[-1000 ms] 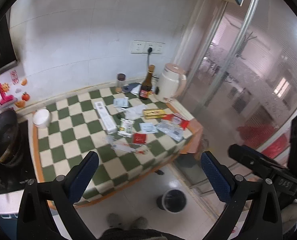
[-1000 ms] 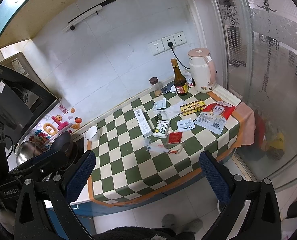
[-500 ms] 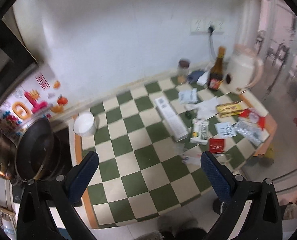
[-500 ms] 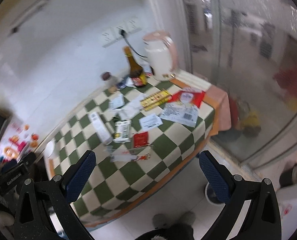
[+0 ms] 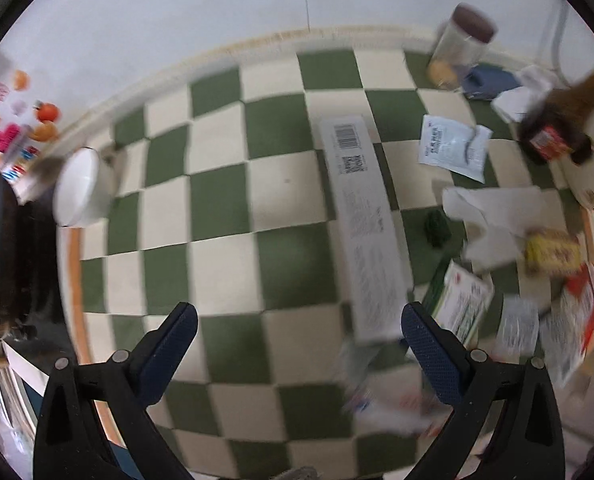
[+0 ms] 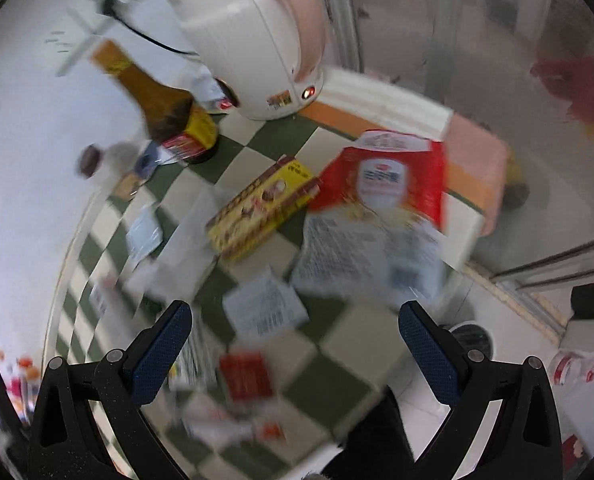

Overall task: Collect trash
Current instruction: 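Grasp the white toothpaste box with the left tool while the right tool grasps the yellow seasoning box, then carry both boxes to the trash bin and open both tools to drop them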

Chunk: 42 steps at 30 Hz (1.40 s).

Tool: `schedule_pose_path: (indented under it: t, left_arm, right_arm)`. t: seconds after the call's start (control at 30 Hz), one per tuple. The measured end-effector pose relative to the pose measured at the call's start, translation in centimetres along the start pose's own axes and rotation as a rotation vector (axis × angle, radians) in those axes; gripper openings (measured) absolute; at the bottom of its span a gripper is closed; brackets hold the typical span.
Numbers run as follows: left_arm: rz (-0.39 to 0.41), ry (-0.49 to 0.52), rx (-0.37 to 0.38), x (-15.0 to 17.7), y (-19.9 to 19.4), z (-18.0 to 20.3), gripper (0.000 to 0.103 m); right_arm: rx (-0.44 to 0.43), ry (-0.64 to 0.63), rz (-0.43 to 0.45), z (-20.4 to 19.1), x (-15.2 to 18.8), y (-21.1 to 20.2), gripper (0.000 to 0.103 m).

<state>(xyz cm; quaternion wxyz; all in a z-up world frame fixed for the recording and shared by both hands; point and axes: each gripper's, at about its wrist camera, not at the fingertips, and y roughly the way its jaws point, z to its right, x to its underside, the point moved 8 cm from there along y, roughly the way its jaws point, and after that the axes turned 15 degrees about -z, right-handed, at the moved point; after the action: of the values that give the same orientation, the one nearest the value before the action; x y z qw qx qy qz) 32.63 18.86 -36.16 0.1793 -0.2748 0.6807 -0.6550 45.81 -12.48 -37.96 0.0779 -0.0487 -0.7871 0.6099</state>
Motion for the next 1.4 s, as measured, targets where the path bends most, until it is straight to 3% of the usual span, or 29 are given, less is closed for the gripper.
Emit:
schedule_pose_path:
  t: [0.13,0.3,0.37,0.4,0.43,0.47,0.6,0.7,0.8,0.87,0.93,1.0,1.07,1.4]
  left_arm:
    - [-0.080,-0.029,0.006,-3.7,3.3,2.0,0.103]
    - [-0.144,-0.066,0.037,-6.1,6.3,2.9,0.098]
    - [-0.149,-0.066,0.024,-6.5,6.8,2.7,0.076]
    - [-0.154,-0.062,0.030,-6.5,7.0,2.7,0.070]
    - [-0.154,-0.057,0.043,-6.6,7.1,2.6,0.050]
    - [-0.152,-0.053,0.045,-6.6,7.1,2.3,0.044]
    - [-0.106,0.013,-0.051,-6.3,6.5,0.8,0.044]
    - [-0.103,0.061,-0.112,-5.7,6.7,0.1,0.046]
    - [-0.114,0.050,-0.096,-5.9,7.6,-0.5,0.049]
    - [-0.122,0.039,-0.080,-6.0,7.7,-0.6,0.046]
    - [-0.119,0.033,-0.073,-6.3,7.7,-0.4,0.045]
    - [-0.106,0.031,-0.078,-6.2,7.5,-0.4,0.045]
    - [-0.092,0.027,-0.091,-6.0,7.4,-0.8,0.044]
    - [0.042,0.040,-0.103,-3.3,1.9,-0.5,0.044]
  right_arm:
    - [0.042,0.070,-0.072,-1.5,-5.5,5.6,0.103]
    - [0.123,0.149,-0.175,-3.1,-9.2,12.0,0.102]
    - [0.145,0.128,-0.172,-4.0,-9.8,13.1,0.090]
    - [0.177,0.092,-0.159,-4.7,-10.2,13.5,0.086]
    - [0.204,0.061,-0.144,-5.2,-10.4,13.6,0.081]
    - [0.211,0.019,-0.124,-5.9,-10.6,13.6,0.077]
    - [0.252,-0.251,-0.106,-9.4,-10.7,14.2,0.072]
    - [0.337,-0.437,-0.143,-10.7,-9.8,15.1,0.073]
    - [0.315,-0.398,-0.162,-10.3,-9.3,15.0,0.089]
    - [0.232,-0.327,-0.194,-9.9,-8.8,15.0,0.090]
    - [0.230,-0.297,-0.212,-9.4,-8.3,15.6,0.090]
    - [0.278,-0.303,-0.205,-9.2,-8.1,16.5,0.087]
    - [0.304,-0.302,-0.184,-8.8,-7.3,17.0,0.063]
    - [0.176,-0.320,-0.060,-10.0,-5.6,14.7,0.061]
